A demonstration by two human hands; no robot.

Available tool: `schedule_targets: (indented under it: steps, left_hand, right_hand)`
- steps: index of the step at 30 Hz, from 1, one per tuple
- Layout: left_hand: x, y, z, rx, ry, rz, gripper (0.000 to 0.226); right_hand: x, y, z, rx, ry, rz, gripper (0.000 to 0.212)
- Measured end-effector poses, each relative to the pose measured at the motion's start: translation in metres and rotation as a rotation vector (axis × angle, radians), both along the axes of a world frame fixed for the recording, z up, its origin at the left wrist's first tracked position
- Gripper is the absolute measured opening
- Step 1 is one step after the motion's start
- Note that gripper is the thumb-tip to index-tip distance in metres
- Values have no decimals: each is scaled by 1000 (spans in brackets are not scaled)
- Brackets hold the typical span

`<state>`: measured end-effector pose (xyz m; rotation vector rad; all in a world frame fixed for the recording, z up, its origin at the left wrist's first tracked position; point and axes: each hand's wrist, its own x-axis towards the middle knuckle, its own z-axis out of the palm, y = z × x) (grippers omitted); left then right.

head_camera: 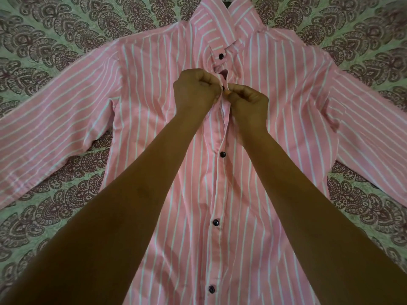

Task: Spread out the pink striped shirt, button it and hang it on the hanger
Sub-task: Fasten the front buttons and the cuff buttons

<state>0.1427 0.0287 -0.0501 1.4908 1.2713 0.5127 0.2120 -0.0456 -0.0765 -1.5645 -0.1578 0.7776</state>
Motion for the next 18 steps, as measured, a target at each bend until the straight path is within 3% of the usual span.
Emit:
schedule_targets:
  steps: [6, 12, 18]
  left_hand:
    - [3, -3, 3, 113, 118, -76, 12]
    - [-2, -3, -7, -14, 33, 10, 26]
    - [-6, -6, -5, -80, -41, 10, 27]
  right_hand:
    - [-3, -2, 4, 63, 106, 0, 22]
    - [-2, -4, 7, 124, 197, 73, 28]
    - [0, -4, 4, 51, -13, 115, 21]
